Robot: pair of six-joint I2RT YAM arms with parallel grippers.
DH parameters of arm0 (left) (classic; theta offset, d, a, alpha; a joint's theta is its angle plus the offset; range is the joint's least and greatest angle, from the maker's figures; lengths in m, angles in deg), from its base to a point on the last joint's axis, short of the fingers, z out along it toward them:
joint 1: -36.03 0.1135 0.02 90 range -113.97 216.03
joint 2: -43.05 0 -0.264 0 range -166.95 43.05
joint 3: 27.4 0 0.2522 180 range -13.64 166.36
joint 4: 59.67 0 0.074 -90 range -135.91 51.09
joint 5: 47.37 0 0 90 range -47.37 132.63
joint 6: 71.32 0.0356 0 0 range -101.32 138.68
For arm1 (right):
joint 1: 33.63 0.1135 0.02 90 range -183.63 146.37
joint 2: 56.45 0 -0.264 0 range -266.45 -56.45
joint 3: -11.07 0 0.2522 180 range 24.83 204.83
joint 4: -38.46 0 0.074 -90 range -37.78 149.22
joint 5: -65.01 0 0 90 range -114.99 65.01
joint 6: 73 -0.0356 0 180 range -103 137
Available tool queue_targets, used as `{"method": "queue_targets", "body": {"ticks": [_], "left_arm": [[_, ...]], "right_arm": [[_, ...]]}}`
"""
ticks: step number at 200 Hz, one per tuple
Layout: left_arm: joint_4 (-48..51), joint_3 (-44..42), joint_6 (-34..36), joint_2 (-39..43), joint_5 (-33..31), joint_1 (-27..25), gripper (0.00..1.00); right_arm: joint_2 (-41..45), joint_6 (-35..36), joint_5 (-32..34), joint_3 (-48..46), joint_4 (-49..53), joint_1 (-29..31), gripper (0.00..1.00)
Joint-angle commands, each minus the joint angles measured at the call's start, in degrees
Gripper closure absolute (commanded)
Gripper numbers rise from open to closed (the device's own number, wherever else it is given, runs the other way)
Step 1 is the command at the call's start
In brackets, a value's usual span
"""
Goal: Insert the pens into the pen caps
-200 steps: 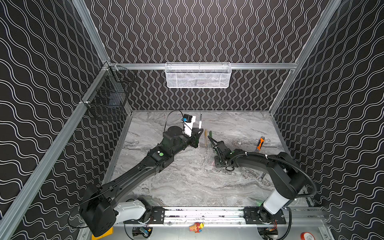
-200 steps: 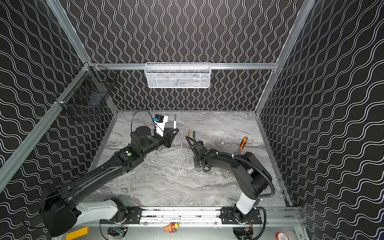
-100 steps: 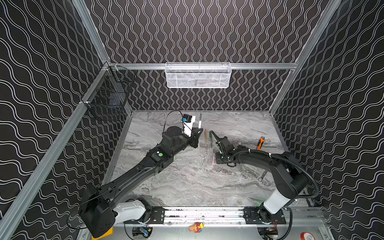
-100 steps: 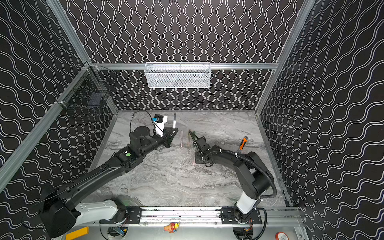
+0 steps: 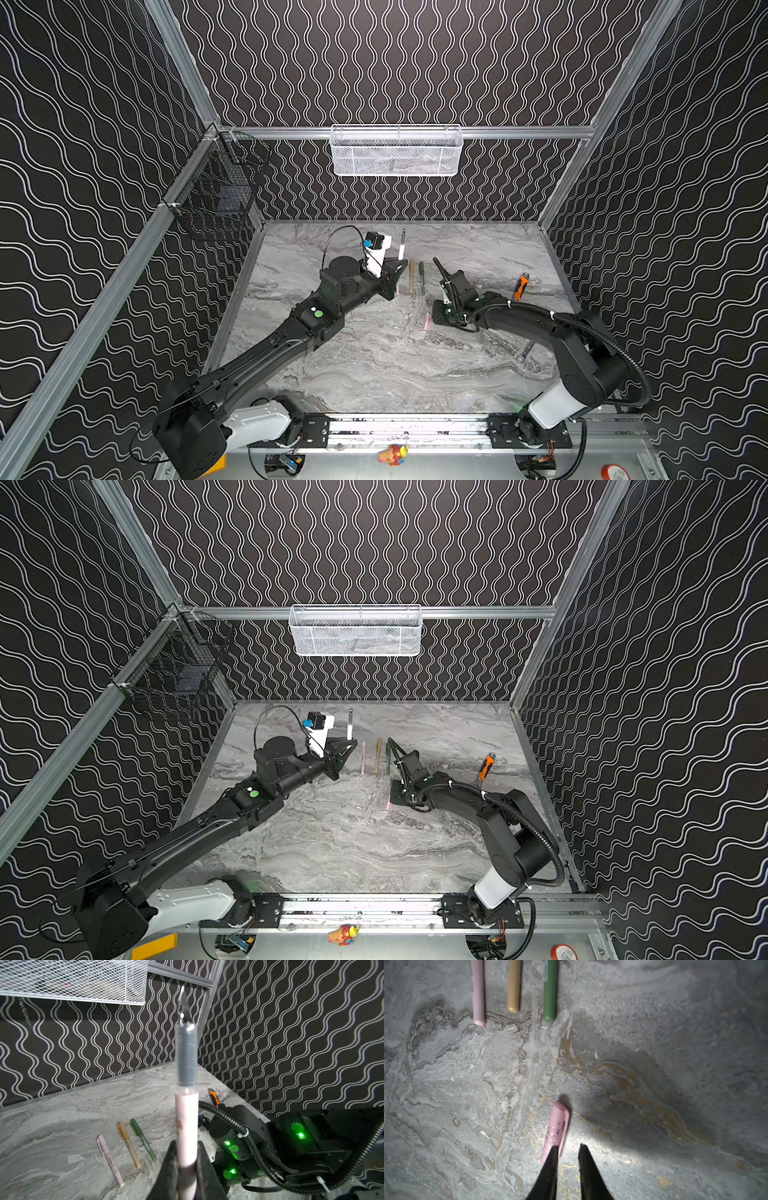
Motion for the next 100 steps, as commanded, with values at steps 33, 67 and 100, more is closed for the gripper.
{"method": "queue_targets", "body": {"ticks": [33, 67, 100], "left_arm": [[-5.2, -0.2, 2.5, -0.3, 5.2, -0.1, 1.00], [-5.0, 0.0, 2.4, -0.8, 5.2, -0.2, 1.00], [-4.4, 0.4, 2.6, -1.0, 5.4, -0.5, 1.00]], "right_arm": [[0.4, -4.3, -1.1, -2.1, -3.6, 0.9, 0.68], [-0.6, -4.4, -1.4, -1.7, -4.1, 1.9, 0.72], [-2.1, -4.6, 0.6, -0.7, -3.5, 2.4, 0.72]]}}
